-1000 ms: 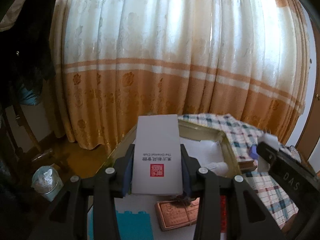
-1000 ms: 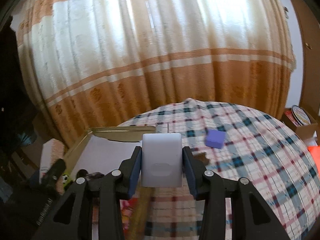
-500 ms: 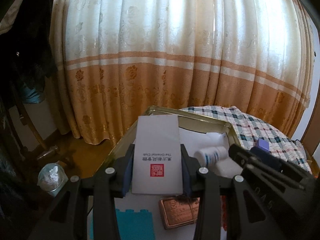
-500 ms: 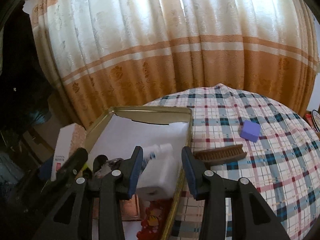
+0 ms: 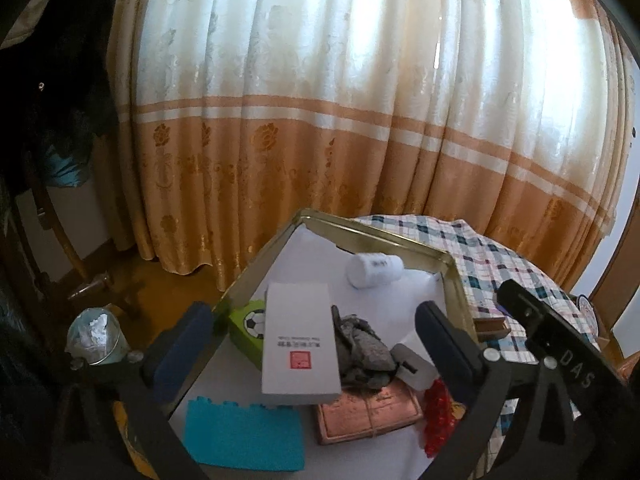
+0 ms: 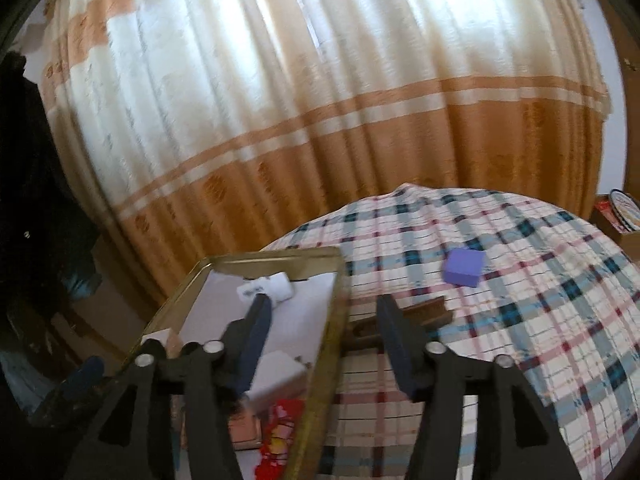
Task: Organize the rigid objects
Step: 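Lower both items into the tin box and open both grippers, then withdraw both grippers from the tin toward the brush and purple block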
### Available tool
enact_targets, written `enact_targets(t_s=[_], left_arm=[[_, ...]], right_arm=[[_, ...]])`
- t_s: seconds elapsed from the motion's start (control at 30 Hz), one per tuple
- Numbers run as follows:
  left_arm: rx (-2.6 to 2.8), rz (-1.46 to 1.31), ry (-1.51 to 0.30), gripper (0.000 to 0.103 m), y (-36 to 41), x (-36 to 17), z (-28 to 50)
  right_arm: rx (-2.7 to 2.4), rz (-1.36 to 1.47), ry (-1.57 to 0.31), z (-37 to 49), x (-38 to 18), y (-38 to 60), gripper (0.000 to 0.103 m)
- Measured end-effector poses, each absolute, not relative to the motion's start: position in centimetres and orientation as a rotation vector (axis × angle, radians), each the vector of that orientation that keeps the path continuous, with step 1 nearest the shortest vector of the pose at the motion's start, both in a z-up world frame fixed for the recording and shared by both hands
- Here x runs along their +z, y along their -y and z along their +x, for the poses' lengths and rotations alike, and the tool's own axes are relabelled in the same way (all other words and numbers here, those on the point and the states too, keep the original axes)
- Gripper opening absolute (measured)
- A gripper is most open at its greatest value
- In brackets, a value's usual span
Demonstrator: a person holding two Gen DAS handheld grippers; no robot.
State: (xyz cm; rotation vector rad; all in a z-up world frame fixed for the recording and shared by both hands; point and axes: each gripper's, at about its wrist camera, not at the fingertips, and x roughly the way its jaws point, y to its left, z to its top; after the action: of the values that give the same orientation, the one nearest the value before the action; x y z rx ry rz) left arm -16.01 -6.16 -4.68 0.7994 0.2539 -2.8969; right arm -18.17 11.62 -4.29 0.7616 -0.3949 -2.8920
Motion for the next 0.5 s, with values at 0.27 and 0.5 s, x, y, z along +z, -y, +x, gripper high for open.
enact_targets(t_s=[0.27, 0.5], left_arm=[[-2.894, 0.629, -0.161, 0.102, 4.7, -4.4, -14.3], [-2.870, 0.610, -0.179, 0.102, 4.8, -5.3, -14.2]], right_arm=[[-3.041, 0.682, 0.321, -16.1, -4.9, -12.5, 0.060], [-3.115, 0.617, 0.310, -14.8, -4.8, -13.3, 0.071]])
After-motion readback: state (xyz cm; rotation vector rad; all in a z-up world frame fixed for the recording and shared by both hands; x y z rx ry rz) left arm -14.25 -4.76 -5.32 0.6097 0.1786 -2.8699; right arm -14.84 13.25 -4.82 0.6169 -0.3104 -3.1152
